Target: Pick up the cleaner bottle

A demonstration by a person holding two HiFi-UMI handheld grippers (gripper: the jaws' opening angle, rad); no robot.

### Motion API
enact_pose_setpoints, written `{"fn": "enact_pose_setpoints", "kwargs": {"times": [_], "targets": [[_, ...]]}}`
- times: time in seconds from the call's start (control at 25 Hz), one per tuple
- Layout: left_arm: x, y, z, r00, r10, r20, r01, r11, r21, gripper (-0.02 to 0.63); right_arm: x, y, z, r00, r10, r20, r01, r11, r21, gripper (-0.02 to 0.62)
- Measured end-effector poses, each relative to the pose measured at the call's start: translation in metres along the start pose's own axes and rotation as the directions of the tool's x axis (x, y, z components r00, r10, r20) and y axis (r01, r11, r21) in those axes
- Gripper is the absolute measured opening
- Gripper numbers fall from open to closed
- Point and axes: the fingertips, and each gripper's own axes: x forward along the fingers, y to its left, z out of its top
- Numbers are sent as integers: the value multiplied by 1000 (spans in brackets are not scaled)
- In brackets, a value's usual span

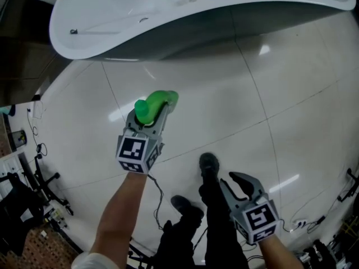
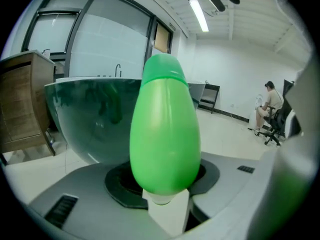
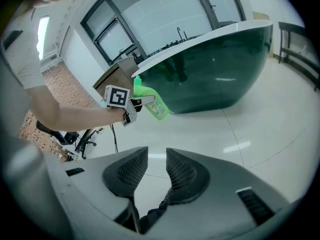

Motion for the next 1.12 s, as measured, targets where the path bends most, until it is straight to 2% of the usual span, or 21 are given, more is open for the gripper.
{"fn": "enact_pose_setpoints", "kwargs": {"times": [0.24,0.44,0.68,0.92,1.12], "targets": [[-42,-14,34,997,-16,72,15,1000,14,163,-15,15,14,997,-18,69,20,999,-36,123],[-99,-25,68,994,-2,109,0,1000,16,161,-40,43,8,995,-17,96,22,999,-46,123],[-172,-43,111,986,-15,168,5,998,60,161,-79,65,11,988,-51,146,60,996,-60,123],[-247,-52,148,975,27,219,-39,998,51,160,-119,94,16,980,-60,190,82,991,-109,123],[-315,-63,181,960,34,280,-58,995,79,160,-161,122,28,969,-86,232,119,984,-132,123]]}}
